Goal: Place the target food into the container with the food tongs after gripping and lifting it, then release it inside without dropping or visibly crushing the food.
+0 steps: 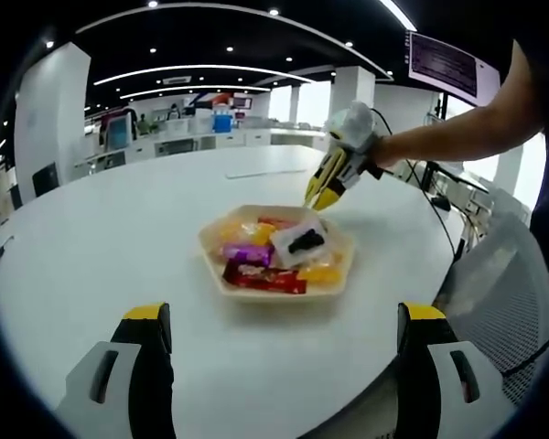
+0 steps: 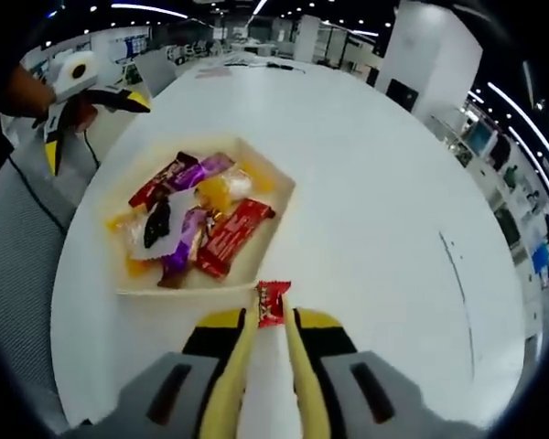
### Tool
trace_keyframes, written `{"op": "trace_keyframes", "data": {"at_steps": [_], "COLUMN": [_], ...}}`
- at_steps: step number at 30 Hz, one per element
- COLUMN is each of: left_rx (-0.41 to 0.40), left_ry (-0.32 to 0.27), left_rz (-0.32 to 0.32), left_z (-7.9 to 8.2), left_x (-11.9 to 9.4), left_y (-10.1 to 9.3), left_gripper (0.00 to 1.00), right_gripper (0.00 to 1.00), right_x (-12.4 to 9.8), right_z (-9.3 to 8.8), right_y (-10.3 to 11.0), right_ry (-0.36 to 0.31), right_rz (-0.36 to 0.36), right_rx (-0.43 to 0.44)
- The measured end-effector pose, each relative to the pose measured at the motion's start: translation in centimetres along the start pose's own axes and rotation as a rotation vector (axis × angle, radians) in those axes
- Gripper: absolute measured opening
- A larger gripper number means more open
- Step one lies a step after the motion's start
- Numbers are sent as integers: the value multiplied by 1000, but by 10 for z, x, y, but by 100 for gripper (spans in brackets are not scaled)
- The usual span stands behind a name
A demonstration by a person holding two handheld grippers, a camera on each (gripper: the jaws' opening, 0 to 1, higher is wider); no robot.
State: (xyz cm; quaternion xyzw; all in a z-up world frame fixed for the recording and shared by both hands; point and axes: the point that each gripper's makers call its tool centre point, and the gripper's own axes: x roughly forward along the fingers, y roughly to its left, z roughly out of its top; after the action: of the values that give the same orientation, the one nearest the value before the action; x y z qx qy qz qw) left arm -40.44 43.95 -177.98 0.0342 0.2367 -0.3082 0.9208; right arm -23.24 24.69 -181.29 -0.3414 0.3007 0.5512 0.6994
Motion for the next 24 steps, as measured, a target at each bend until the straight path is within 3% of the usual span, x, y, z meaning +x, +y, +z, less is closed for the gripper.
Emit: {"op": "trace_keyframes", "data": {"at_steps": [11, 24], "left_rx": [4, 28], "left_ry": [-2, -21], "left_rz": [1, 19], "left_z": [1, 6], "left_x": [0, -2], "left_y": [-1, 2], "left_gripper": [100, 100], "right_gripper": [20, 20], "right_x": [-32, -54], "right_z": [14, 24], "right_y": [-18, -25], "right_ry": [-72, -79], "right_rz": [-50, -92], "right_rx": [91, 90]}}
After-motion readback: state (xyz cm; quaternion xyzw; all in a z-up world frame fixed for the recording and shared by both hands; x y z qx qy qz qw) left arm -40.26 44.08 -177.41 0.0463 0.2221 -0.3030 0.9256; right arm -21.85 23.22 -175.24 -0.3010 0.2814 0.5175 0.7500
